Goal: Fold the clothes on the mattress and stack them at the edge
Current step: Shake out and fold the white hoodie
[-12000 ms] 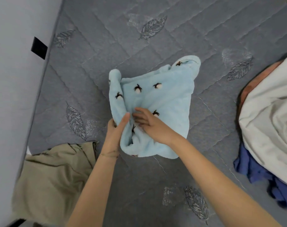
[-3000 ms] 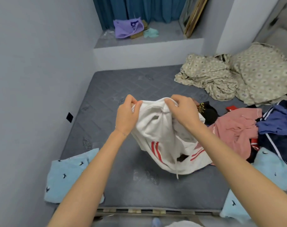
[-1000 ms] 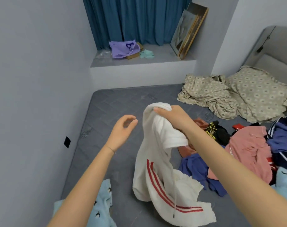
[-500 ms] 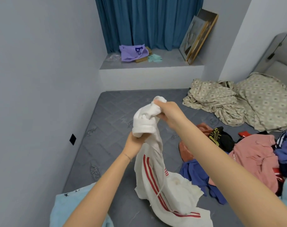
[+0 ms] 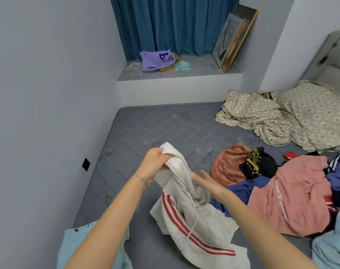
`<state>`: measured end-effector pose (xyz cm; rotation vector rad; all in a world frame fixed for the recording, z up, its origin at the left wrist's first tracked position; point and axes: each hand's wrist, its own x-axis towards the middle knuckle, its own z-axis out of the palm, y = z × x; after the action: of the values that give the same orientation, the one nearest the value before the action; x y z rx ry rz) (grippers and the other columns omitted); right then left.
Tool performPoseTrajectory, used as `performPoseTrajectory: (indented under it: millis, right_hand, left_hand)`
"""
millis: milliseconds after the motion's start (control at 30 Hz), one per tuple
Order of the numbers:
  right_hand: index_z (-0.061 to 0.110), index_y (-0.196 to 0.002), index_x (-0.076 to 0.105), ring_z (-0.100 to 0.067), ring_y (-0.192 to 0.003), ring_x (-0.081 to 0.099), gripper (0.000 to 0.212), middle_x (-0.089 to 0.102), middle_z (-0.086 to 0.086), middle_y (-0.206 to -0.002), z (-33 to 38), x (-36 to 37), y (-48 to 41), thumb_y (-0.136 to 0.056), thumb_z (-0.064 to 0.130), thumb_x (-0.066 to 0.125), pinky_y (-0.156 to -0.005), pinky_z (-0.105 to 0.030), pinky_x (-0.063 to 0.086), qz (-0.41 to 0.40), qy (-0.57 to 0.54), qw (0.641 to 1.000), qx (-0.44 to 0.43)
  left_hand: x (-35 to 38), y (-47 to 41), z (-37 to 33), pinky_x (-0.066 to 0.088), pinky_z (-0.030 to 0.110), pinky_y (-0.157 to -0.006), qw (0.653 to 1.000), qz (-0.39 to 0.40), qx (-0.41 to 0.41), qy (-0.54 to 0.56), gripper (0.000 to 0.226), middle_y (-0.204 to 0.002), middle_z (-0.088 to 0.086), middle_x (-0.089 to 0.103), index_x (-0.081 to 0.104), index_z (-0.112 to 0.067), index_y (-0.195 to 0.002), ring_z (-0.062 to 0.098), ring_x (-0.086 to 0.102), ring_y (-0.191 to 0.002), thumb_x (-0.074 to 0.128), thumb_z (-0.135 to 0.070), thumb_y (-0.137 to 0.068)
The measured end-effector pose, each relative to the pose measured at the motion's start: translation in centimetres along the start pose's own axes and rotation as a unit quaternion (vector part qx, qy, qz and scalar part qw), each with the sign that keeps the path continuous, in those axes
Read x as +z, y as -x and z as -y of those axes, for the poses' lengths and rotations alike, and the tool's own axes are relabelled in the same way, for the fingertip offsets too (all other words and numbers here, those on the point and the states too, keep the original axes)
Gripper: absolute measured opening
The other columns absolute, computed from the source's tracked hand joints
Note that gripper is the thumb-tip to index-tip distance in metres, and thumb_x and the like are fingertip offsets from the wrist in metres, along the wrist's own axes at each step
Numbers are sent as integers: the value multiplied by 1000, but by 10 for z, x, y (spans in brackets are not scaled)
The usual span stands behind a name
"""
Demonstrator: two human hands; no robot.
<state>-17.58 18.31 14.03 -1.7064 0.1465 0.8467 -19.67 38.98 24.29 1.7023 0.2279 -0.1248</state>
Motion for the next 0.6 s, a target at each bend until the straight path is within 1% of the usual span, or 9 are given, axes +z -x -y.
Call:
performPoseTrajectory:
  millis: [100, 200, 233, 267, 333, 367, 433, 500, 600]
  right_hand:
    - [29, -154, 2, -21, -145, 22, 127, 12, 3, -161, -23, 0, -7, -54, 86, 55, -116, -40, 25, 9, 24, 999, 20]
    - [30, -154, 5, -24, -144, 25, 118, 17, 2, -160, -41, 1, -19, -62, 84, 54, -116, -42, 27, -17, 17, 999, 37]
    - [30, -154, 13, -23, -142, 30, 111, 23, 2, -158, -44, 2, -21, -65, 83, 55, -114, -40, 29, -17, 8, 999, 35]
    - [30, -150, 26, -21, -136, 40, 106, 35, 3, -153, -45, 2, -24, -64, 84, 58, -113, -38, 32, -3, 0, 1000, 23]
    - [32, -128, 55, -15, -116, 59, 94, 63, 6, -128, -42, 4, -28, -52, 86, 65, -105, -36, 44, 27, -11, 1000, -6]
    - [32, -118, 62, -13, -106, 65, 88, 70, 7, -114, -37, 5, -28, -48, 85, 69, -96, -32, 50, 33, -15, 999, -18]
    - [29, -111, 66, -13, -95, 70, 80, 74, 6, -101, -23, 7, -30, -47, 75, 78, -80, -26, 55, 44, -36, 997, -43]
    - [24, -113, 65, -14, -94, 70, 68, 74, 3, -102, -4, 8, -29, -57, 60, 82, -78, -28, 55, 46, -40, 996, -69]
    - [21, -111, 66, -15, -96, 70, 36, 73, -1, -107, 24, 4, -26, -80, 38, 75, -80, -30, 57, 19, -42, 993, -108]
  left_hand:
    - [-10, 4, -2, 52, 18, -60, 999, 27, 5, 38, 17, -69, -2, 68, 68, -5, -82, 7, 65, -67, 56, -9, -93]
    - [-23, 5, -11, 52, 20, -60, 996, 19, 33, 77, 21, -67, -4, 67, 68, -10, -79, 5, 63, -64, 54, -12, -95]
    - [-28, 3, -16, 52, 20, -61, 995, 13, 46, 84, 21, -69, -3, 67, 69, -9, -82, 6, 63, -65, 53, -13, -96]
    - [-33, 2, -22, 52, 21, -61, 994, 6, 59, 90, 21, -71, -2, 68, 69, -9, -85, 6, 63, -67, 52, -14, -97]
    - [-41, -1, -34, 53, 21, -62, 992, -6, 82, 99, 23, -76, 0, 69, 71, -11, -88, 9, 64, -70, 50, -14, -98]
    - [-45, -2, -40, 53, 21, -63, 991, -11, 93, 100, 24, -77, 1, 69, 72, -12, -88, 9, 64, -71, 50, -14, -98]
    - [-53, -5, -50, 52, 20, -61, 988, -22, 115, 98, 25, -76, -1, 70, 71, -12, -86, 8, 65, -71, 49, -13, -98]
    - [-60, -9, -58, 53, 20, -60, 984, -49, 126, 112, 24, -74, -3, 71, 68, -10, -87, 7, 67, -69, 48, -9, -98]
    - [-76, -16, -66, 54, 21, -58, 973, -111, 126, 155, 19, -70, -5, 72, 65, -7, -88, 6, 68, -67, 48, -7, -98]
